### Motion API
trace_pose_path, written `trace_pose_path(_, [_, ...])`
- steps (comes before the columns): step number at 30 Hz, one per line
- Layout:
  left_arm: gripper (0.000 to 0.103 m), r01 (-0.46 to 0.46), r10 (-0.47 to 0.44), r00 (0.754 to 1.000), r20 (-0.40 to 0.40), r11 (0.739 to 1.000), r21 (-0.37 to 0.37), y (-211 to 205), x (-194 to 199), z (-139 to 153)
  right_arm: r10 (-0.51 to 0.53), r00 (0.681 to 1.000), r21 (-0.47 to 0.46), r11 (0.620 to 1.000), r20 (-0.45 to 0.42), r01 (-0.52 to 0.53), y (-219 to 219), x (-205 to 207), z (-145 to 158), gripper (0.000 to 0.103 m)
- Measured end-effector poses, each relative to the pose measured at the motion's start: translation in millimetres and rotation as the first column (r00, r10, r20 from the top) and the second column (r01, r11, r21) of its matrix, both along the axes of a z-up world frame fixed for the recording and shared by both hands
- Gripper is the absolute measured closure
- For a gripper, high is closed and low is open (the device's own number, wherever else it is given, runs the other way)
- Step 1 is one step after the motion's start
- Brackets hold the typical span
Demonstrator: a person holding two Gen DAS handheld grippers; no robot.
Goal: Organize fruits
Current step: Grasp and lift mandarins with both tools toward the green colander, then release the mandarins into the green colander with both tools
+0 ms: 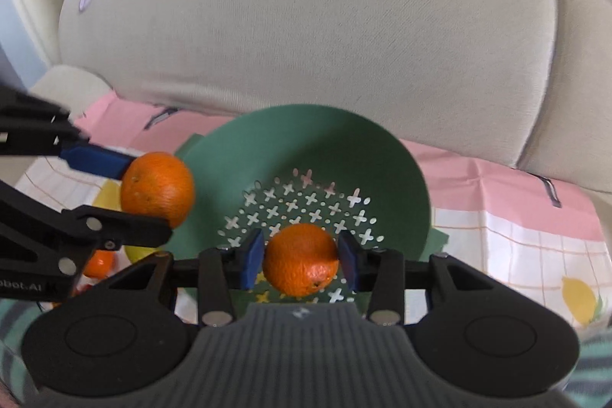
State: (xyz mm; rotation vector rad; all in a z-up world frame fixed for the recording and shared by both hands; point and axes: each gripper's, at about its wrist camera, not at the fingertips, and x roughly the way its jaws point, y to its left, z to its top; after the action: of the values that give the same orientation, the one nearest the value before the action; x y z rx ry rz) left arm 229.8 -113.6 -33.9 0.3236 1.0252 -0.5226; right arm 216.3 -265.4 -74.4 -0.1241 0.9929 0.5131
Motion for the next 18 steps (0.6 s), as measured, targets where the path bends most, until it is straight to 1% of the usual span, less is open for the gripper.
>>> trace_pose_path(5, [0.052, 0.055, -0.052, 0.998, -0.040, 0.996, 0.070, -9.6, 16.6, -22.1, 0.039, 0.998, -0.030, 0.999, -0.044, -0.040, 8.9, 16.8, -20.7, 0.064])
trace_pose_path(8, [0.052, 0.090, -0.083, 0.994, -0.070, 0.991, 0.101, -11.5, 20.7, -32.2, 0.074, 0.996, -0.049, 0.996, -0.052, -0.076, 14.5, 19.8, -29.1, 0.065])
trace_pose_path(10, [0.052, 0.110, -0.101, 0.991, -0.083, 0.987, 0.115, -14.2, 22.3, -37.1, 0.098, 0.994, -0.056, 0.993, -0.056, -0.101, 16.4, 20.7, -32.6, 0.067])
trace_pose_path(11, [0.052, 0.116, -0.105, 0.990, -0.090, 0.986, 0.120, -15.3, 22.7, -38.9, 0.106, 0.993, -0.056, 0.992, -0.059, -0.110, 17.2, 20.4, -34.4, 0.072])
trace_pose_path(15, [0.052, 0.121, -0.105, 0.988, -0.115, 0.983, 0.138, -19.8, 24.1, -46.4, 0.117, 0.991, -0.051, 0.991, -0.057, -0.120, 17.1, 21.5, -35.4, 0.072])
trace_pose_path(18, [0.052, 0.126, -0.108, 0.985, -0.131, 0.982, 0.140, -22.1, 24.7, -50.0, 0.107, 0.992, -0.054, 0.992, -0.068, -0.111, 17.1, 22.3, -34.3, 0.071])
